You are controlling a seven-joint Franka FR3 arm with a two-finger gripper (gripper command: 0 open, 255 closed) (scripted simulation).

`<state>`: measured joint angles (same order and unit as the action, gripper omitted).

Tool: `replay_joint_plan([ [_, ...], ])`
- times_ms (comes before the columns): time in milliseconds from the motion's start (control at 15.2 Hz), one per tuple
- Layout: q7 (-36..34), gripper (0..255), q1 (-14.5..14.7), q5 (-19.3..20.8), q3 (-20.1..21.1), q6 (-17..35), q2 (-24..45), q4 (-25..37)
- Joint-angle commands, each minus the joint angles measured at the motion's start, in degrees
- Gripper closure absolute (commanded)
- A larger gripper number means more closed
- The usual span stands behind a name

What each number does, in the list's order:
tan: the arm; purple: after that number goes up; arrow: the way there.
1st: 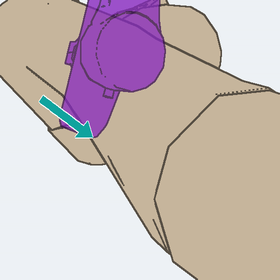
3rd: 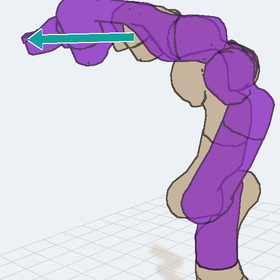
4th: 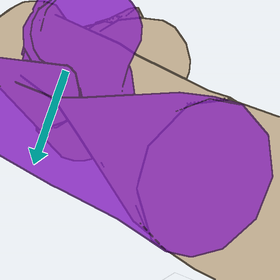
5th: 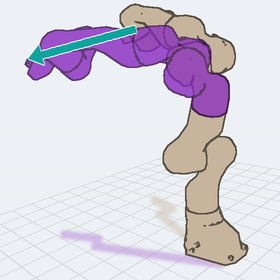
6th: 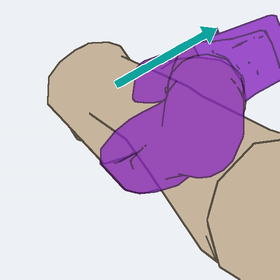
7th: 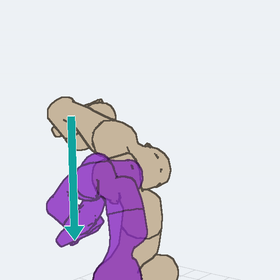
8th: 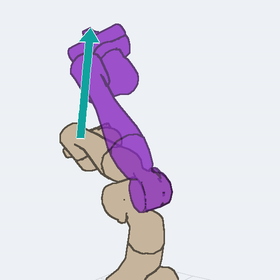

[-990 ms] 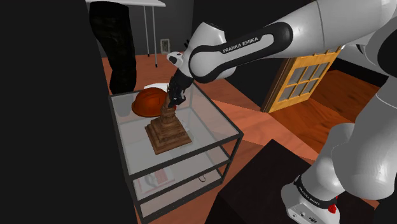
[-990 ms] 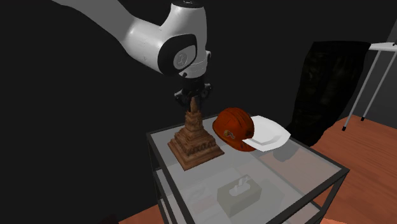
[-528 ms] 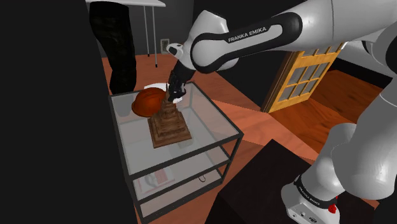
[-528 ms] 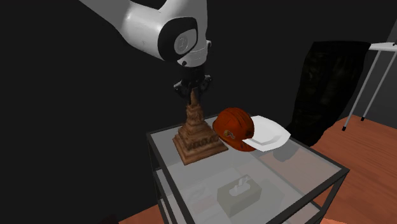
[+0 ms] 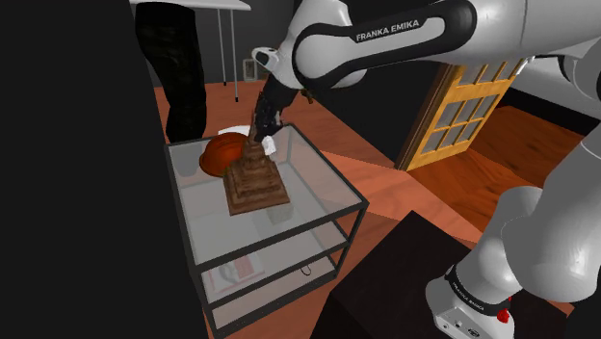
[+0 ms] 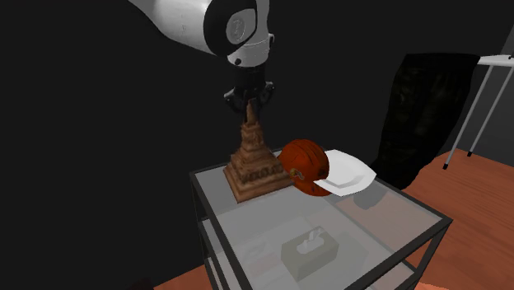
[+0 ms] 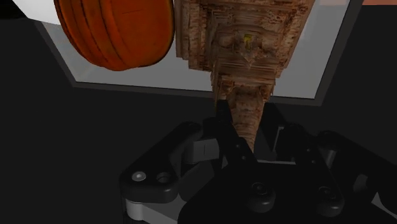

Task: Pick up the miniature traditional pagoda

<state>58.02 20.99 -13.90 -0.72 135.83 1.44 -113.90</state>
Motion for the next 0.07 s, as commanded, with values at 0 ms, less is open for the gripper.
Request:
replay_joint_plan([
  [0, -0.18, 255, 0.01, 0.12, 0.00, -0.46, -0.20, 0.49],
])
